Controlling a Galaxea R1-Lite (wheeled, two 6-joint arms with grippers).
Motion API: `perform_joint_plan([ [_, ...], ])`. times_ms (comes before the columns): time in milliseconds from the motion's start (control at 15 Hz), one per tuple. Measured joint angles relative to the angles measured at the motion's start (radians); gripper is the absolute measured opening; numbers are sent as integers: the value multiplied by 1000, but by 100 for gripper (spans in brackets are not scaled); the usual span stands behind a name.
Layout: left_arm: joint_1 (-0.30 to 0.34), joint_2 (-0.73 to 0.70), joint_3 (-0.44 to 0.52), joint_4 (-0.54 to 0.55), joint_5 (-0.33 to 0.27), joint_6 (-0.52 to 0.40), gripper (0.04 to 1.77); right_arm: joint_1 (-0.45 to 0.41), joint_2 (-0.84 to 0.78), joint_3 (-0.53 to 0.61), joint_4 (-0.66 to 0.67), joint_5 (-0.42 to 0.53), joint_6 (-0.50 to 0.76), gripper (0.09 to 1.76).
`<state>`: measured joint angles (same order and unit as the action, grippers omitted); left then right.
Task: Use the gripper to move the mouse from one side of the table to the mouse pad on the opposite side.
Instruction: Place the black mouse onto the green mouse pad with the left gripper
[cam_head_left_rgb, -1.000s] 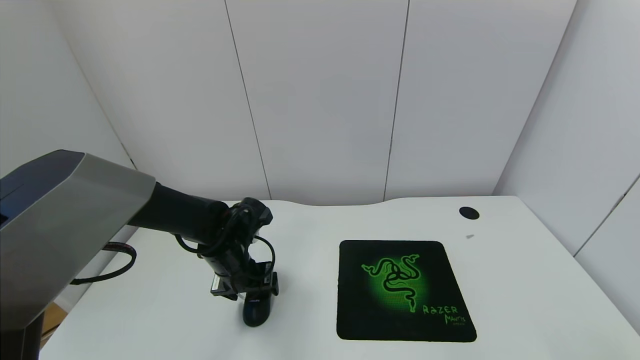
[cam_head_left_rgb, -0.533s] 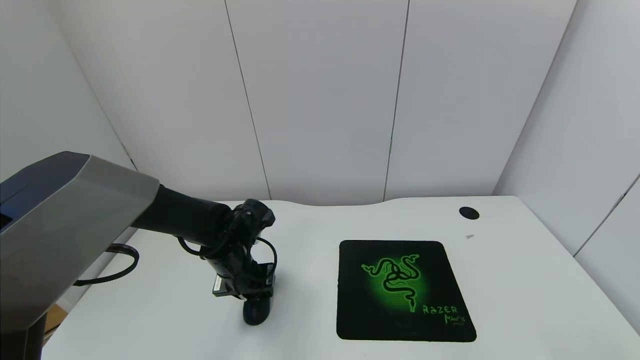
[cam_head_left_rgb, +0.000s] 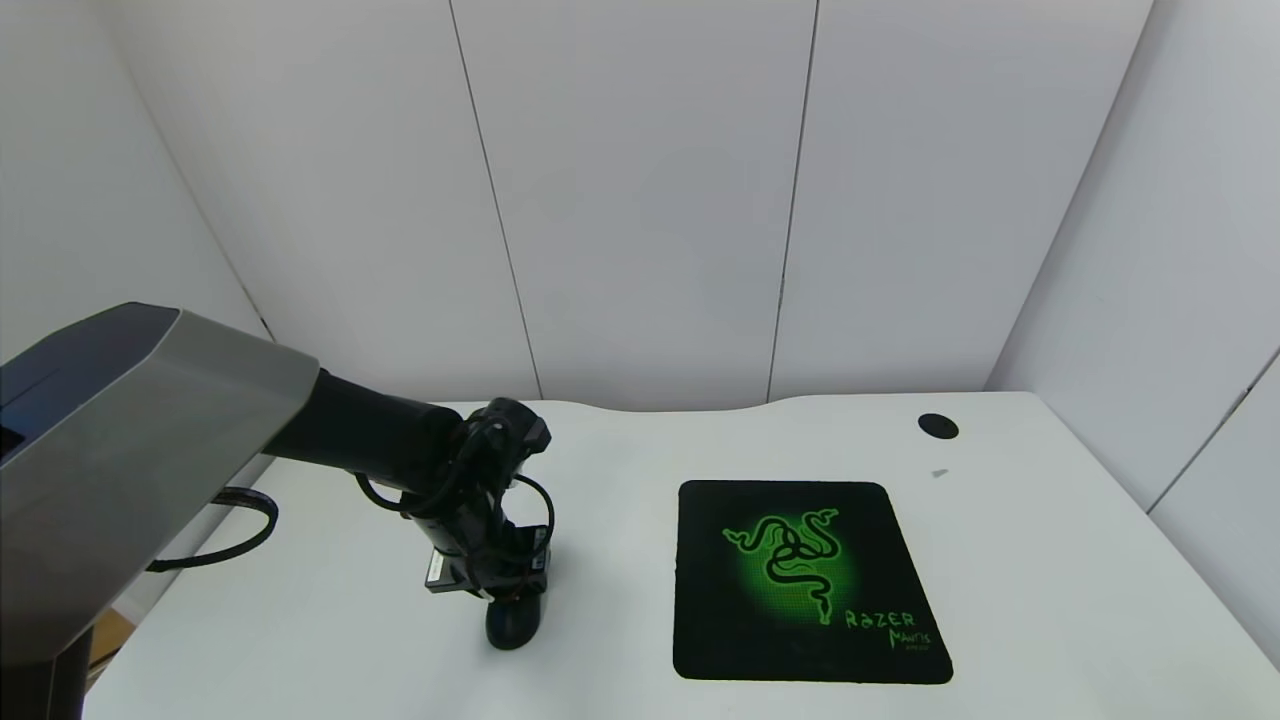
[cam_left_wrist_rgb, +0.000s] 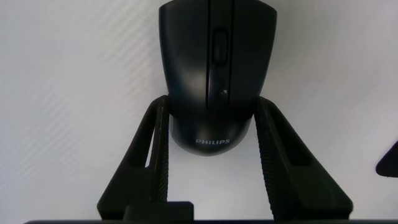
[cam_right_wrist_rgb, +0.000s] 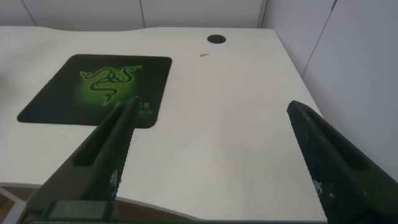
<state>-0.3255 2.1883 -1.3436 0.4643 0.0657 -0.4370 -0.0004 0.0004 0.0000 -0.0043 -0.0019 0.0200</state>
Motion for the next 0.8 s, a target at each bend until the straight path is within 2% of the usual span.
perform_joint_plan([
  [200, 1, -21, -8, 23, 8, -3, 88, 0, 0, 0, 0, 0, 0, 171],
  [400, 1, -55, -44, 121, 7, -6, 88, 0, 0, 0, 0, 0, -1, 171],
  [600, -4, -77, -130, 237, 1, -34, 88, 0, 0, 0, 0, -1, 0, 171],
  [800, -38, -87, -226, 319, -1, -83, 88, 0, 0, 0, 0, 0, 0, 171],
])
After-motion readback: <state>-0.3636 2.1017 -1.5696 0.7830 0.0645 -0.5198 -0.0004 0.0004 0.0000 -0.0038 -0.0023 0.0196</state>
